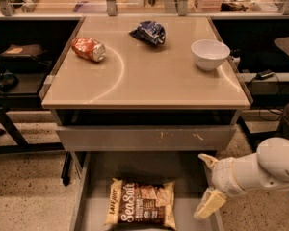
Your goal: Pick brown chip bag from middle drawer and place on counter
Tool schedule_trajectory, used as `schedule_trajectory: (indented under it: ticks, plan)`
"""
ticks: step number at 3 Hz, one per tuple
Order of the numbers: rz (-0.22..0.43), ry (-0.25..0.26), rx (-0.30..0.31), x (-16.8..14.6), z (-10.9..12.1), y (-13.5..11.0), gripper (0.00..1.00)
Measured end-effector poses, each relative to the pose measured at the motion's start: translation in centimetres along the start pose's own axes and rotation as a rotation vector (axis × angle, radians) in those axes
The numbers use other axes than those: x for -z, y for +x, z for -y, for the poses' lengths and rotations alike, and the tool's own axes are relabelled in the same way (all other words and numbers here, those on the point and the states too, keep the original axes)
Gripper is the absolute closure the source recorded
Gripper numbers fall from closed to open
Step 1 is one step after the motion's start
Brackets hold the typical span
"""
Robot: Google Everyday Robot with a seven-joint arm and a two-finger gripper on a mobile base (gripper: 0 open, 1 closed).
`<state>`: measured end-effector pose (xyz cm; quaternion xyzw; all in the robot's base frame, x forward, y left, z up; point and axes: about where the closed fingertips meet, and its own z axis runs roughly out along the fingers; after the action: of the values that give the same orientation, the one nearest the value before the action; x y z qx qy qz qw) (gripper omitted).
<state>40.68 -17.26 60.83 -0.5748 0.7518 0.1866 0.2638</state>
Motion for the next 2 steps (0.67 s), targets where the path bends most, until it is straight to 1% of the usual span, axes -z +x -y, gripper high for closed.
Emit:
schedule_trajectory:
  ticks: [1, 2]
  plan:
    - [0.051, 0.022, -0.034, -4.91, 1.00, 3.15, 0.00]
    - [0.057, 0.016, -0.032, -5.75, 0.67, 3.28, 0.00]
